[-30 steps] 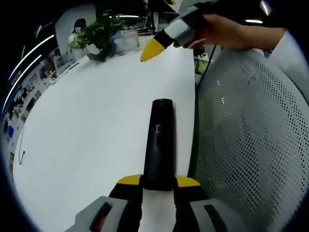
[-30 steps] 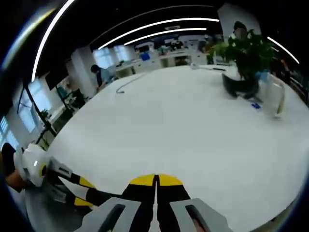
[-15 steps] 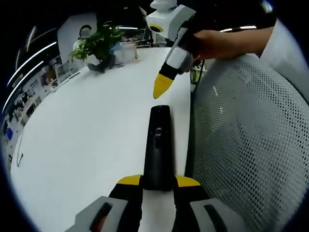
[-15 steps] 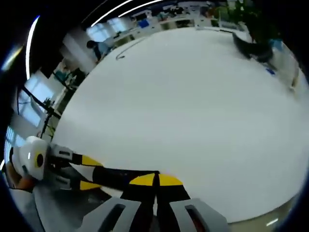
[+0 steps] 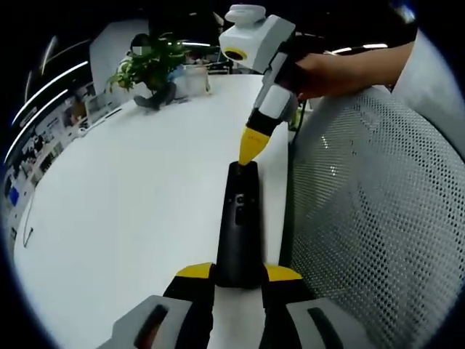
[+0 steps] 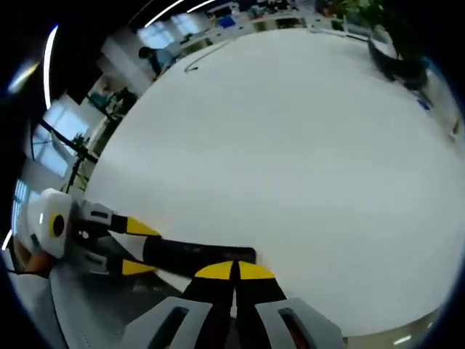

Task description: Press the specified remote control buttons in sequence, fully releasing each button before pressing the next.

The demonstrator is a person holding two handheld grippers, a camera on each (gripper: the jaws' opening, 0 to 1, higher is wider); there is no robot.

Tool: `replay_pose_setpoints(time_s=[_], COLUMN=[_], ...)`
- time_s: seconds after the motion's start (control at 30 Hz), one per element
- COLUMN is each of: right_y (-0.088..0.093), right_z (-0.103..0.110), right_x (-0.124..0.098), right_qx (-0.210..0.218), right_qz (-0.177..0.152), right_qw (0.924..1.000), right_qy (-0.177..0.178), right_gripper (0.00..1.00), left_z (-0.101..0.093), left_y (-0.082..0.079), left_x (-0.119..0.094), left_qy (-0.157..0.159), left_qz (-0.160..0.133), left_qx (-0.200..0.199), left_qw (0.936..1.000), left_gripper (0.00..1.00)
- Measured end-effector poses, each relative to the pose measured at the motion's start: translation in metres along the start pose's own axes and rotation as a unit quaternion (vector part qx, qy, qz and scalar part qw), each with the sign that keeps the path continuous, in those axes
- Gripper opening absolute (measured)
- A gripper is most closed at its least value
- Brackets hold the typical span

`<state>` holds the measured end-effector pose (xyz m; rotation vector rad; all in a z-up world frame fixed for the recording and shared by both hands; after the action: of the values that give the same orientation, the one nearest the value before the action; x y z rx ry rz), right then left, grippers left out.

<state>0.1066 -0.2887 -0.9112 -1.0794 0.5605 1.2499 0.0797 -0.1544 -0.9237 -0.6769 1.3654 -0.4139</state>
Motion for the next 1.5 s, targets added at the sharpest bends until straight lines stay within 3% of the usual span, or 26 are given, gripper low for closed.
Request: replay_pose_setpoints(time_s=[0.13, 0.37, 0.6, 0.73, 1.07, 1.23, 1.5], right_y=[0.000, -0.001, -0.001, -0.001, 0.003, 0.002, 0.005], right_z=[-0.001, -0.005, -0.003, -0.005, 0.002, 0.008, 0.007], right_x=[0.000, 0.001, 0.000, -0.001, -0.001, -0.002, 0.002], right_qx=[0.011, 0.076, 0.078, 0.123, 0.100, 0.101, 0.087], right_qz=[-0.002, -0.013, -0.012, -0.013, 0.006, 0.007, 0.018], right_qw=[0.9999, 0.9967, 0.9966, 0.9912, 0.9939, 0.9927, 0.9947], right_qy=[-0.004, -0.025, -0.025, -0.047, -0.044, -0.064, -0.053], right_gripper=[0.00, 0.00, 0.00, 0.00, 0.00, 0.00, 0.00], left_z=[0.000, 0.000, 0.000, 0.000, -0.004, -0.004, -0.004], left_y=[0.000, 0.000, -0.001, 0.000, -0.001, -0.001, -0.001], left_x=[0.000, 0.001, 0.001, 0.000, 0.000, 0.000, 0.000], left_qy=[0.001, 0.004, 0.005, 0.005, 0.010, 0.010, 0.009], left_qz=[-0.003, -0.006, -0.007, -0.009, -0.010, -0.010, -0.010], left_qx=[0.003, 0.007, 0.009, 0.005, 0.015, 0.014, 0.012], left_qw=[1.0000, 1.0000, 0.9999, 0.9999, 0.9998, 0.9998, 0.9998], left_gripper=[0.24, 0.24, 0.24, 0.24, 0.24, 0.24, 0.24])
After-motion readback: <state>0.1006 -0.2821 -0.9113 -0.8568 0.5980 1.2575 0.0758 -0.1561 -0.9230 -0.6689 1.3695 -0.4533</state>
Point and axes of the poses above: the point that each gripper's makers call its tool centre point, and the gripper's own axes: x roughly forward along the fingers, z roughly to its left, y roughly out of its underside, the point moved 3 cm from there along -x, roughly backward along the fingers, and after that the axes turned 6 degrees about x, right-handed, at the moved point
